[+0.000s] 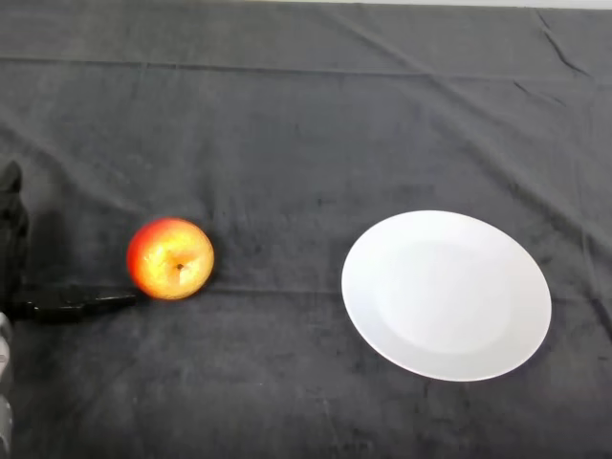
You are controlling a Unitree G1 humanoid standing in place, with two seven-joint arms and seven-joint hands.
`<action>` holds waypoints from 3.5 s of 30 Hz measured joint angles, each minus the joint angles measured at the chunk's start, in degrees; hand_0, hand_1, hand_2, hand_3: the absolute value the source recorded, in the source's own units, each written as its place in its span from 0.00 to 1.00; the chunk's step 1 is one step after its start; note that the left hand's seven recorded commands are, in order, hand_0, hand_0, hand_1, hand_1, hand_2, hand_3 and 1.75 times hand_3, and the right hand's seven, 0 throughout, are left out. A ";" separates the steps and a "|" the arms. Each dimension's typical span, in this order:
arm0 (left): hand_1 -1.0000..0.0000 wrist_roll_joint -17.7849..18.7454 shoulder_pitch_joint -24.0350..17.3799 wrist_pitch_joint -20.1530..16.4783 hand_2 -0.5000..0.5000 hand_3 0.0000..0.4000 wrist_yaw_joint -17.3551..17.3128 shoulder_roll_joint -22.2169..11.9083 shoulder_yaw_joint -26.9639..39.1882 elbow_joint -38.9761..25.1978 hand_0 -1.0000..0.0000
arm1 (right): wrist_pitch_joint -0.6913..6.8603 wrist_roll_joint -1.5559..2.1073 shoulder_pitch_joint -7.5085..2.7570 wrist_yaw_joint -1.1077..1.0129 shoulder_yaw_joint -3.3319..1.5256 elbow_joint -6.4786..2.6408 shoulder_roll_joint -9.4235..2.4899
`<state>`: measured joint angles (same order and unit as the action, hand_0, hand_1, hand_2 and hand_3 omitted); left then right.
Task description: Move the apple to the plate
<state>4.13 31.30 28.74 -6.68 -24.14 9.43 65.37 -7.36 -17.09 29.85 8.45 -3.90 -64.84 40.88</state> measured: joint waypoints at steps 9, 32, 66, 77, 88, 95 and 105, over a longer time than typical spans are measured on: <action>1.00 -3.21 0.08 1.04 0.50 0.00 -0.13 2.89 -4.37 -0.88 1.00 | 0.00 0.00 0.00 0.00 0.02 0.05 0.05; 0.22 -9.74 2.25 2.31 0.50 0.78 -0.81 5.59 -11.67 -2.19 0.22 | 0.03 0.00 -0.01 -0.01 0.05 0.47 0.10; 0.00 -18.28 13.40 0.19 0.50 1.00 -0.26 8.04 -20.85 -2.23 0.00 | 0.32 0.00 0.00 -0.02 0.20 0.62 0.22; 0.00 -21.81 16.46 1.29 0.50 1.00 0.18 12.98 -27.23 -2.24 0.00 | 0.31 0.01 0.03 -0.02 0.24 0.85 0.25; 0.00 -23.29 17.66 2.18 0.50 1.00 0.13 15.78 -31.59 -2.23 0.00 | 0.31 0.00 0.05 -0.02 0.24 0.88 0.29; 0.00 -23.44 21.92 2.14 0.50 1.00 0.03 17.55 -35.92 -2.22 0.00 | 0.30 -0.01 0.06 -0.02 0.23 0.87 0.36; 0.00 -24.29 24.64 2.07 0.50 1.00 0.02 21.09 -43.58 -2.22 0.00 | 0.23 0.01 0.21 -0.02 0.27 0.90 0.39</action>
<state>-20.16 55.93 30.80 -6.66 -3.05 -34.16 63.15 -7.13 -17.08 30.06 8.43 -3.64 -63.95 41.27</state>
